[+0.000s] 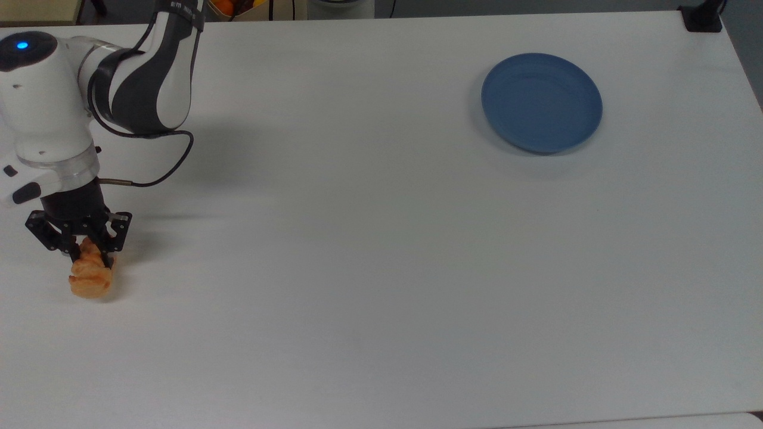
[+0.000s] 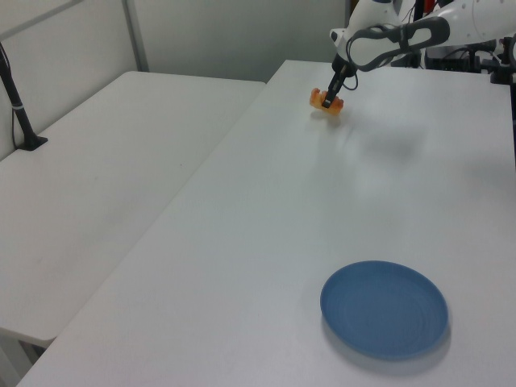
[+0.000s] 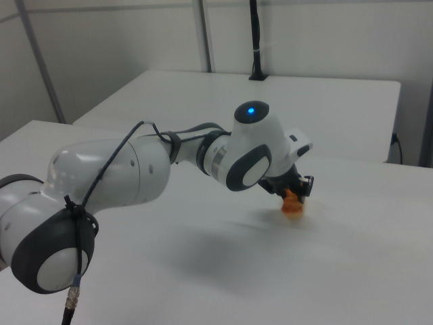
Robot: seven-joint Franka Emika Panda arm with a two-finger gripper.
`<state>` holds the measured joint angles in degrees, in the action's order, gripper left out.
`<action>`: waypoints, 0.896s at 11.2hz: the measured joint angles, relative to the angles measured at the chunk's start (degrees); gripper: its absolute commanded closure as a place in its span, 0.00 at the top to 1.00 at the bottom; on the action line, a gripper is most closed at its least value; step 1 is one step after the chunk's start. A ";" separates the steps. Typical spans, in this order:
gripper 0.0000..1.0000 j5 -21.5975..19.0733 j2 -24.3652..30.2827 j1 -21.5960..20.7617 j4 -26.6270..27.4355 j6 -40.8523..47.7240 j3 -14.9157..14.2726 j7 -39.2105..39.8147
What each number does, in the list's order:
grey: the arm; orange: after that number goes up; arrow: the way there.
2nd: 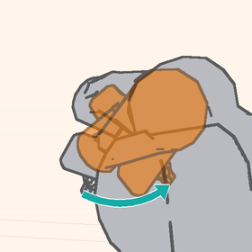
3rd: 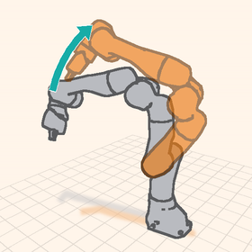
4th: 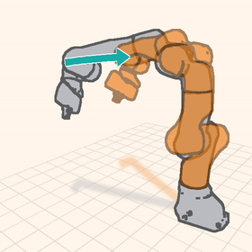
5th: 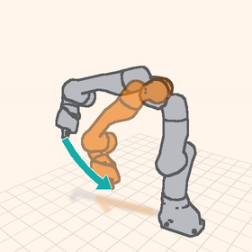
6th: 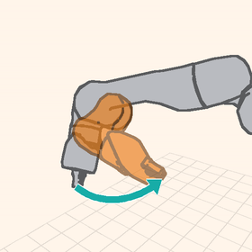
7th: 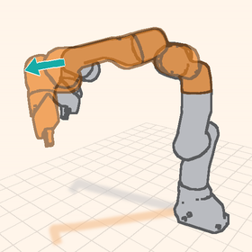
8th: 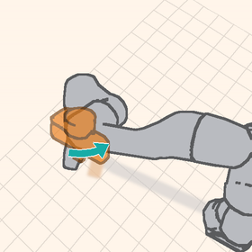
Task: Put the bread on the table
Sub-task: 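Lower the bread roll onto the table and open the gripper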
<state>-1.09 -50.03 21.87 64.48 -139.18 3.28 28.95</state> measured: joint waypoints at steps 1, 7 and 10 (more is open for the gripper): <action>0.48 0.00 -0.78 0.03 -0.05 -1.03 -0.08 0.13; 1.00 0.00 -1.84 0.06 -0.72 -2.20 -0.21 0.18; 1.00 0.01 -1.77 0.07 -1.26 -2.21 -0.22 0.18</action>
<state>-1.09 -51.80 21.93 63.22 -141.40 3.06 29.13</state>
